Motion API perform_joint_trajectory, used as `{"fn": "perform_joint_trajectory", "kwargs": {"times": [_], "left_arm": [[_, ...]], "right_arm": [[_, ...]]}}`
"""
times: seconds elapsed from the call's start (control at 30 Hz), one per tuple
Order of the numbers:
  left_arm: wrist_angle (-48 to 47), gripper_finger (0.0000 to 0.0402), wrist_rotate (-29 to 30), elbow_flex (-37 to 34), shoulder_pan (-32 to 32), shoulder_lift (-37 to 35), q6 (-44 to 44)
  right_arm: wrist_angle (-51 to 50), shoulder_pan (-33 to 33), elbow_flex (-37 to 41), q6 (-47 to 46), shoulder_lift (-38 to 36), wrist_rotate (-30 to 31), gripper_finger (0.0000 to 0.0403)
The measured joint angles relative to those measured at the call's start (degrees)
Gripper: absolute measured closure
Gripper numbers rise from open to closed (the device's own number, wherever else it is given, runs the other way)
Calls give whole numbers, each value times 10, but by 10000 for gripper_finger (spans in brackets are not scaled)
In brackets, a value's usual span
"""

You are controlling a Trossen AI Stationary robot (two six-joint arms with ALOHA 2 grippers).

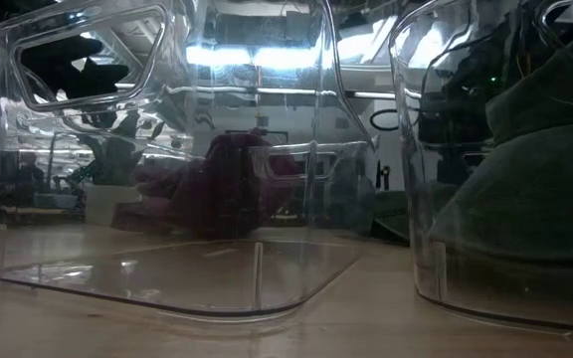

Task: Pick & Place hat
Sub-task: Put the gray cap into the right transparent bin

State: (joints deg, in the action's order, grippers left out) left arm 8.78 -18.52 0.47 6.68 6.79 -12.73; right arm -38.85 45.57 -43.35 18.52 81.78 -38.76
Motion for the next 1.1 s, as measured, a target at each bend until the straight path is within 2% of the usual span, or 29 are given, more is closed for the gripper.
{"fn": "perform_joint_trajectory", "kwargs": {"times": [0.07,0.3,0.7,0.9,1.1], "left_arm": [[0,217,0,0,0,0,0],[0,217,0,0,0,0,0],[0,217,0,0,0,0,0],[0,217,0,0,0,0,0],[0,217,0,0,0,0,0]], "right_arm": [[-7,-3,0,-8,0,0,389],[-7,-8,0,-114,-15,-33,391],[-59,-14,0,-351,-176,-31,396],[-61,-34,0,-511,-274,11,398],[-47,-60,0,-639,-373,118,398]]}}
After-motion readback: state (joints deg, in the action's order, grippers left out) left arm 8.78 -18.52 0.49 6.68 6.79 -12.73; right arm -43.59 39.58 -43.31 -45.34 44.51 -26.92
